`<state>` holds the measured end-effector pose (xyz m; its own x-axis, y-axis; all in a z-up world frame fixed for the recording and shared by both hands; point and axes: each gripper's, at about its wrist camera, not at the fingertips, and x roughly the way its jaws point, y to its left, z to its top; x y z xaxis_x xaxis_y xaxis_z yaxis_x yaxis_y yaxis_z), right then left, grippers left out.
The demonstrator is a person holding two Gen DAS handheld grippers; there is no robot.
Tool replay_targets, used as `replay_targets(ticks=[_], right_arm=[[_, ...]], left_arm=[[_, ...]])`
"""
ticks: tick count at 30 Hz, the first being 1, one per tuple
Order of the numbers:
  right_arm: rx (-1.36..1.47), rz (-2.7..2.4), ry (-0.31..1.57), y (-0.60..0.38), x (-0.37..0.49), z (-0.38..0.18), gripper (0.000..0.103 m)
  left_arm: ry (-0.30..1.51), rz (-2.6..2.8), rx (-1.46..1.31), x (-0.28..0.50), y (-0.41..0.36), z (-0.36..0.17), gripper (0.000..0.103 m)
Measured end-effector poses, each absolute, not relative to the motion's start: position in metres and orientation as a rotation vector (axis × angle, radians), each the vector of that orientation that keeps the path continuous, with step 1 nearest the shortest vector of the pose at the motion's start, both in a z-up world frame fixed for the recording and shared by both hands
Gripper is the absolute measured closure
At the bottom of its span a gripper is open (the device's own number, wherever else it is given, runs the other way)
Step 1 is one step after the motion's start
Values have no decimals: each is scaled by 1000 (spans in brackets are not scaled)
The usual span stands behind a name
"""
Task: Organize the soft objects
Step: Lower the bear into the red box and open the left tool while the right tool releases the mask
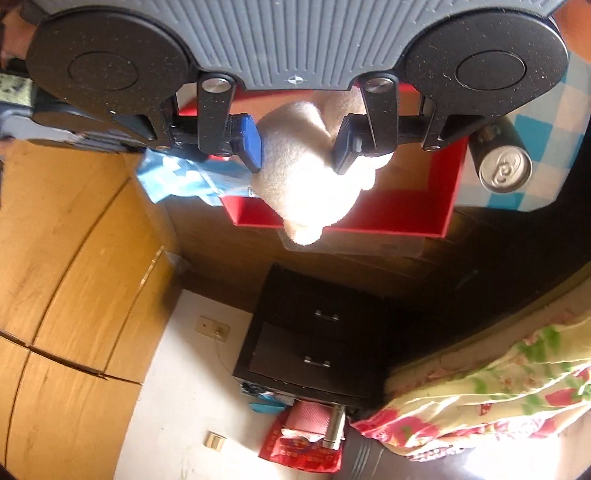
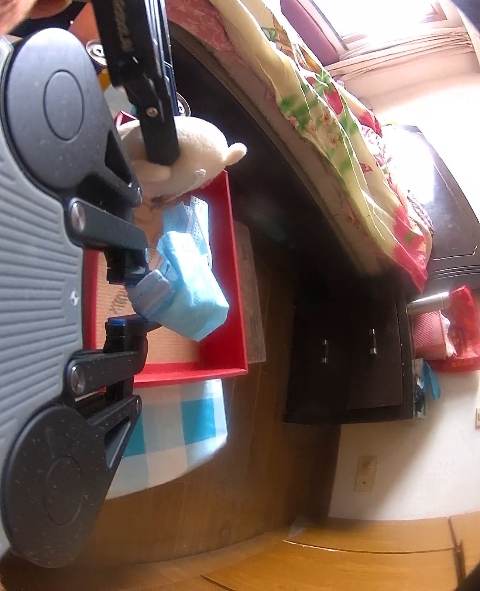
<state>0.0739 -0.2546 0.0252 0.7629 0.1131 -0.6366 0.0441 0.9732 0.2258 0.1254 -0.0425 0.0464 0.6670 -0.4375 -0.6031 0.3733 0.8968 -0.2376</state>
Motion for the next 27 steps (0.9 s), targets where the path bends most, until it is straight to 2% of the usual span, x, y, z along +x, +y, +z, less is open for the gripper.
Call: replay_targets(ticks=[6,9,10,11,13,27], right_arm=[[207,19,727,-254,92,13,103],[204,2,725,-256,99,7,103],[192,-3,722,-256,100,6,95],[175,-15,723,-255,100,4,80],[163,-41,714,-255,100,4,67],[157,2,721,-254,52,25,67]], left_arm=[[719,-441,-94,143,-42,26,54],[712,-419,-79,146,-40,19,42],[707,-412,-65,146,-41,19,32],[698,-404,-51,145,-41,20,24],[679,-393,-38,142,-41,21,23],[744,-435,-63,87,-20,40,20]])
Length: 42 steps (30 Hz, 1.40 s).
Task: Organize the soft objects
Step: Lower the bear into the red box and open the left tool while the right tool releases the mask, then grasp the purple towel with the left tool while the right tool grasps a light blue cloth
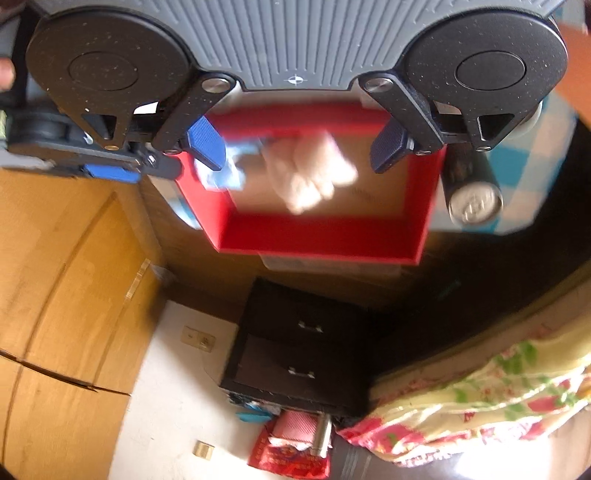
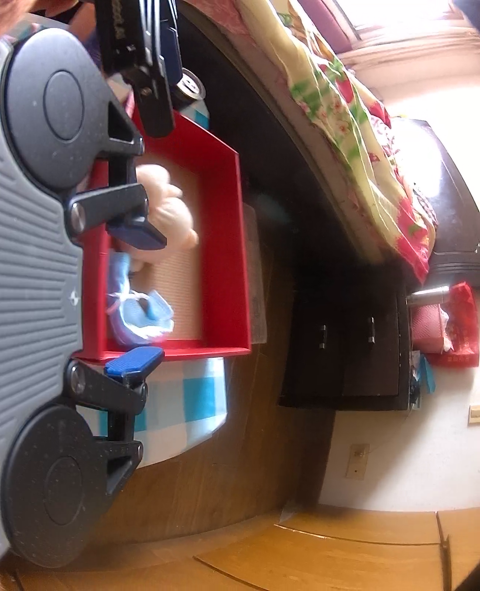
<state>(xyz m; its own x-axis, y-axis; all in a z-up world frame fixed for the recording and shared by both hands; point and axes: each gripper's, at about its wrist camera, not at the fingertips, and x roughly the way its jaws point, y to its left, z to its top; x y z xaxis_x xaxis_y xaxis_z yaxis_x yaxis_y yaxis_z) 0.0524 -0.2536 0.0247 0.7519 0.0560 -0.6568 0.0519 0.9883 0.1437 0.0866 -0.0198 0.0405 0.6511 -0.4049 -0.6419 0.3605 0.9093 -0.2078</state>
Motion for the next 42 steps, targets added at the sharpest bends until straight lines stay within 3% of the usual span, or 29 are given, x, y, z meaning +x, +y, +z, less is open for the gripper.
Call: replay_targets(ticks=[9,28,30,34,39,42], right_arm=[[154,60,742,-244,7,28,66],[142,77,852,-235,-52,1,63],[143,76,860,-236,-56,0,63],[138,82,876,-235,-61,-4,63],[128,97,864,-233,-66,-2,63],[130,102,857,-232,-68,0,63]], left_arm=[[797,-484,100,41,-15,19,15],[857,-503,222,20,-20,-11,21],[866,-488,227,21,-18,-12,25],[871,-460,219,16,-7,-3,63],[897,-472,155,-5,12,4,95],[897,-526,71,-24,20,11,98]])
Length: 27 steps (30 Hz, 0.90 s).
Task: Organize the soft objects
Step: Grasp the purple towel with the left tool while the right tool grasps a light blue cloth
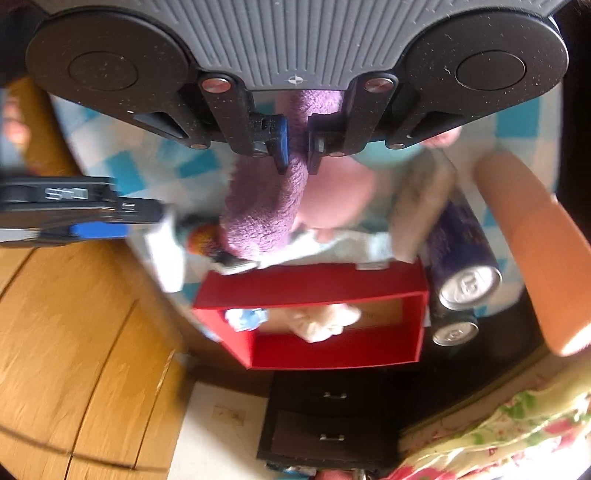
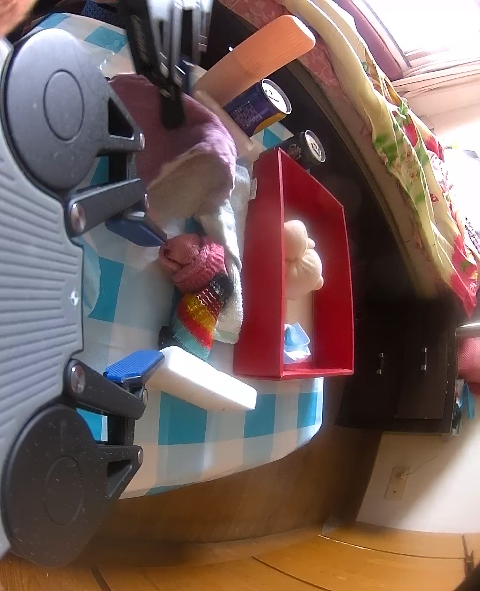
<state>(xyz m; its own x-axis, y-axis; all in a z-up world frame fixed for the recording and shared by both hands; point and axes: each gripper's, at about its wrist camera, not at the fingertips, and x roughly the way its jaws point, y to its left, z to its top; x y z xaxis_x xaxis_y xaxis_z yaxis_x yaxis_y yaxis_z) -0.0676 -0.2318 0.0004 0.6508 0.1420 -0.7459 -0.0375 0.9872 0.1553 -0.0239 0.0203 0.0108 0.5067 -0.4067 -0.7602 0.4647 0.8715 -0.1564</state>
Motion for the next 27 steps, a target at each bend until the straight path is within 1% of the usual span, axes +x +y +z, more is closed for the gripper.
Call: replay_targets(ticks=[6,9,12,14,15,16,17,19,20,22,25,27], right_arm=[[134,103,870,-231,-70,-2,63],[130,92,898,-232,-71,-9,63],[117,68,942,-232,-73,-20,63],[116,52,971,-232,-76,-27,62],[107,47,978,-232,-78,-30,60],[93,33,988,-231,-79,-33,50],[79,20,993,-230,-81,-36,40],[57,12,1001,-226,-84,-42,37],[47,29,1009,-222,-85,-45,37],[32,50,1021,-214,-84,-51,37],[-15,63,1040,-203,-79,-62,37],[-45,80,1039,-197,-78,-68,37]], left_arm=[[890,-692,-89,-41,33,23,98],[896,-640,-62,-39,33,19,98],[943,-618,-69,-33,36,10,97],[967,-614,-20,-34,33,2,94],[974,-614,-11,-35,31,-1,91],[979,-613,-2,-36,29,-4,78],[984,-624,4,-37,27,-6,52],[985,-618,18,-39,23,-11,26],[979,-622,36,-41,20,-12,24],[957,-618,94,-43,13,-13,24],[956,-607,189,-47,6,-22,19],[973,-609,209,-49,2,-30,20]])
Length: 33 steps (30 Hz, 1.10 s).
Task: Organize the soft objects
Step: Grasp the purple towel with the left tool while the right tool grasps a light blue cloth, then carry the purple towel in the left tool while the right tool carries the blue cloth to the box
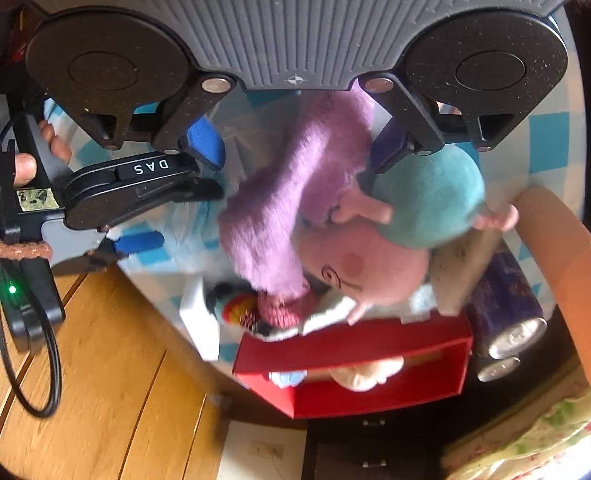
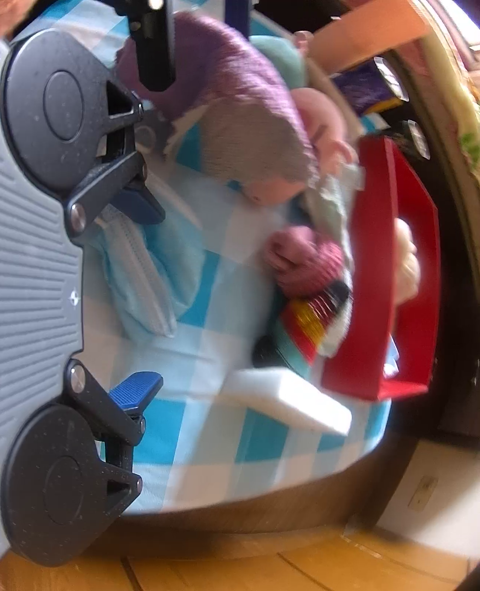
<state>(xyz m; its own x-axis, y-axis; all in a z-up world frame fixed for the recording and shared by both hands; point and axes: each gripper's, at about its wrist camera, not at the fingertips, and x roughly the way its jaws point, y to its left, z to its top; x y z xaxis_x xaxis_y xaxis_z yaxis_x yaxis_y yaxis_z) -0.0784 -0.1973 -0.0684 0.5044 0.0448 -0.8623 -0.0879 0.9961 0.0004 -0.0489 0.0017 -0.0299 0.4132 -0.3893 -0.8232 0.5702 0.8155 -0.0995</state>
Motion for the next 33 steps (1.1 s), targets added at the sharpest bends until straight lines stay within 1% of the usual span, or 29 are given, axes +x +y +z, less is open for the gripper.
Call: replay_targets(ticks=[1,2,3,4,5,6,7,8,10,13,21,28,33], right_arm=[[-50,86,1035,-197,-78,-71,37],[-43,93,1037,-197,-79,-71,43],[-33,107,1046,-197,-79,-72,51],[-22,119,1057,-198,-80,-72,60],[-12,117,1057,-199,-81,-71,67],[-6,120,1055,-201,-82,-68,73],[8,126,1057,-202,-83,-67,82],[35,138,1062,-205,-84,-64,90],[96,157,1066,-212,-84,-59,100],[138,163,1046,-220,-86,-49,103],[280,184,908,-239,-82,-4,103],[347,186,825,-250,-78,17,103],[380,177,757,-259,-72,34,103]], left_arm=[[987,-620,211,-47,0,-33,25],[999,-633,203,-48,-1,-36,37],[1007,-647,195,-49,-3,-37,44],[1015,-659,194,-50,-5,-37,57],[1022,-662,193,-51,-6,-37,67],[1030,-663,187,-51,-7,-37,70],[1037,-674,172,-51,-7,-36,74],[1040,-685,154,-51,-6,-34,75],[1034,-705,120,-51,-5,-28,76],[1005,-716,88,-52,-3,-17,76],[902,-736,-66,-36,5,16,76],[827,-722,-206,-19,16,37,76],[770,-717,-235,-11,14,54,77]])
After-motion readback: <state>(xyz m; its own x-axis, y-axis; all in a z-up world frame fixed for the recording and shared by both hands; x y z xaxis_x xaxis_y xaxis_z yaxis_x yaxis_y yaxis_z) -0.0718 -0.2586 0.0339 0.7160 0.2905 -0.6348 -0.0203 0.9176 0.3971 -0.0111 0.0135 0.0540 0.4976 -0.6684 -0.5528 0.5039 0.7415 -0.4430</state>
